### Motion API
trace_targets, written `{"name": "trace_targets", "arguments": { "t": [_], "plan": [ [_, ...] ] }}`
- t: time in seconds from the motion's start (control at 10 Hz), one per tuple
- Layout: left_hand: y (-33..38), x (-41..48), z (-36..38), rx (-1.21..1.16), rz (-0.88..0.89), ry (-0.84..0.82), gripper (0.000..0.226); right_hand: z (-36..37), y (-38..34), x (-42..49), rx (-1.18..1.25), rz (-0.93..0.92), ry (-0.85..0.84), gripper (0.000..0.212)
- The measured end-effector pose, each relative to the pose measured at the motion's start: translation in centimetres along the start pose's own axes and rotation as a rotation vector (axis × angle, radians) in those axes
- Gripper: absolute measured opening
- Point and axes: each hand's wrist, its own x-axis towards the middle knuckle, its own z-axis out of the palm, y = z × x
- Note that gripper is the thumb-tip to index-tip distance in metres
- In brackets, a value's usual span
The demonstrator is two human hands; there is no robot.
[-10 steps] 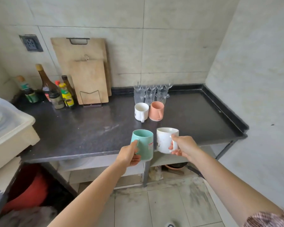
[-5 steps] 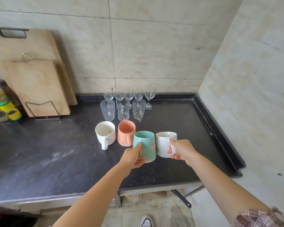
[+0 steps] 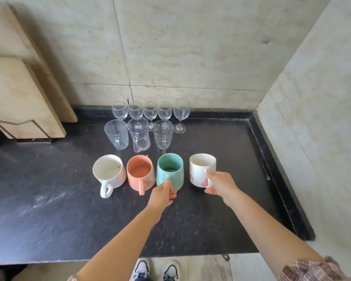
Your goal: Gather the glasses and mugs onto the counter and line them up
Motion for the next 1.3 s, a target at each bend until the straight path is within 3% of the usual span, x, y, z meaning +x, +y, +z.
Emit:
{"name": "trace_targets", "arguments": {
  "t": [0.4, 0.7, 0.9, 1.1, 1.3],
  "plan": [
    [-1.2, 0.7, 0.1, 0.164, 0.035, -0.073, 0.042, 2.2, 1.3, 1.0, 0.038, 0.044, -0.096, 0.033],
    [-0.3, 0.1, -0.5, 0.374, 0.076, -0.039, 0.038, 3.5, 2.9, 0.2, 0.0, 0.052, 0.033, 0.023],
    [0.1, -0.4, -0.8, 0.406, 0.041, -0.053, 0.036, 4.8, 3.5, -0.7, -0.001, 0.055, 0.087, 0.029],
    [0.8, -1.0, -1.3, 0.439, -0.03, -0.117, 0.035, 4.0, 3.5, -1.1, -0.17, 0.025, 0.118, 0.034],
    [1.1, -1.7, -2.7, 0.751, 0.151, 0.01, 0.039, 3.1, 2.4, -2.0, -0.54, -0.091, 0.226, 0.033]
  ]
}}
